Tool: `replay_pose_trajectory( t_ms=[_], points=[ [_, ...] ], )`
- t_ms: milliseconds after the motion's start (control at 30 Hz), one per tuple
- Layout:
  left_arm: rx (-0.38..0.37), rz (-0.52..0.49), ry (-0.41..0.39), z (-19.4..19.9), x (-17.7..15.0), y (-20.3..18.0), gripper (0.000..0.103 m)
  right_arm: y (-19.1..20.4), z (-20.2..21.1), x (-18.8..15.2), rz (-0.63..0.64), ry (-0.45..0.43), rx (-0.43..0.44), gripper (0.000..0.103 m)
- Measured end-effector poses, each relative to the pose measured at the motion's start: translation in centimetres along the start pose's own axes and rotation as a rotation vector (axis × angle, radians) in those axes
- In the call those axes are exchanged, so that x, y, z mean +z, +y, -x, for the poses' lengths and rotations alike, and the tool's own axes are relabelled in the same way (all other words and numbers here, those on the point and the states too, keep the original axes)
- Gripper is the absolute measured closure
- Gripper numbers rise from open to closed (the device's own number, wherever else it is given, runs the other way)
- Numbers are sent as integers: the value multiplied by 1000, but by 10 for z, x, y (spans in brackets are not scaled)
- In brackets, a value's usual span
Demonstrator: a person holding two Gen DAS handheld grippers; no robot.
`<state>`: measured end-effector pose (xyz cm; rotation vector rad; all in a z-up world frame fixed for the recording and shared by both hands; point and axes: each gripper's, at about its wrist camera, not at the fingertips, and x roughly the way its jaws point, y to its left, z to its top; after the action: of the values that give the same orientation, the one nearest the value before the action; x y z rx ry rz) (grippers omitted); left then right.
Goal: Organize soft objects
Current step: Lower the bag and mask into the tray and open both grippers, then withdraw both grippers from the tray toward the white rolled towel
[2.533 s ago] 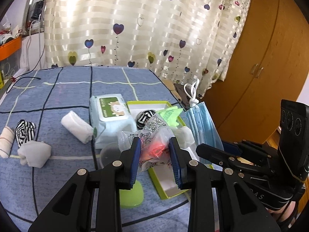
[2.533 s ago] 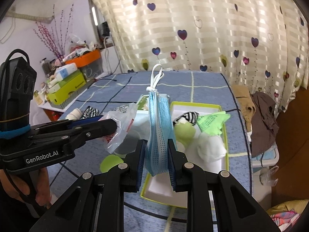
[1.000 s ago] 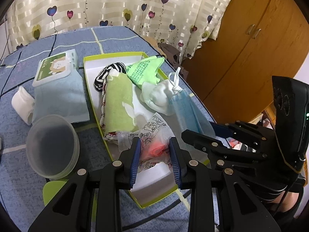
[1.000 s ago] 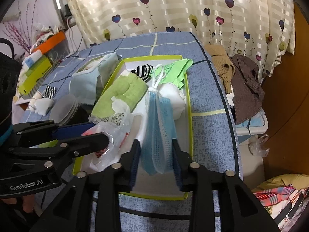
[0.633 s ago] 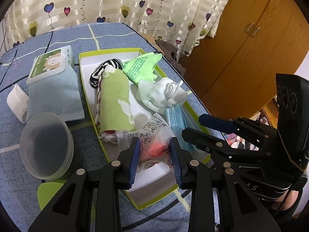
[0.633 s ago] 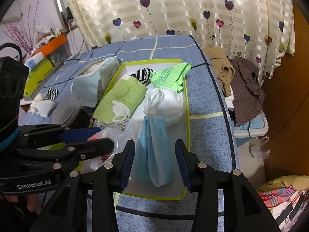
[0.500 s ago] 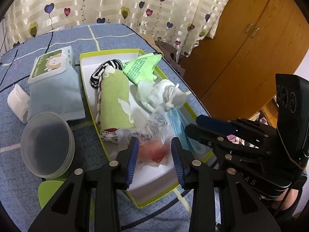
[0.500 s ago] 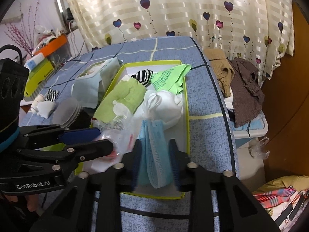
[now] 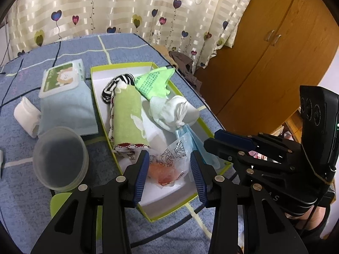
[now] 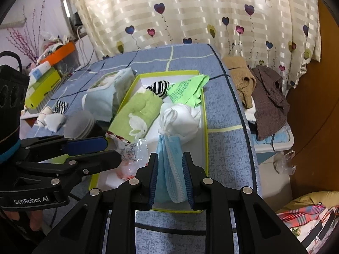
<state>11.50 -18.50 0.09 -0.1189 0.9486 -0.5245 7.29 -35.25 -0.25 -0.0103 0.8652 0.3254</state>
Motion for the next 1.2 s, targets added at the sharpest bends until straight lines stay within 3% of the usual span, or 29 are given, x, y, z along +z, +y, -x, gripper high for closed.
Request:
replay_pose_trajectory(
  t_ms=[333, 733, 1200],
  points=[
    [11, -8, -74, 35, -3, 0, 61, 16, 29, 3, 4, -52, -29, 62],
    [32, 2, -136, 74, -17, 8, 61, 46, 56, 2, 34, -100, -23, 56],
    [56, 49, -184, 100, -25, 33, 61, 73, 58, 10, 63, -110, 5, 55]
  ],
)
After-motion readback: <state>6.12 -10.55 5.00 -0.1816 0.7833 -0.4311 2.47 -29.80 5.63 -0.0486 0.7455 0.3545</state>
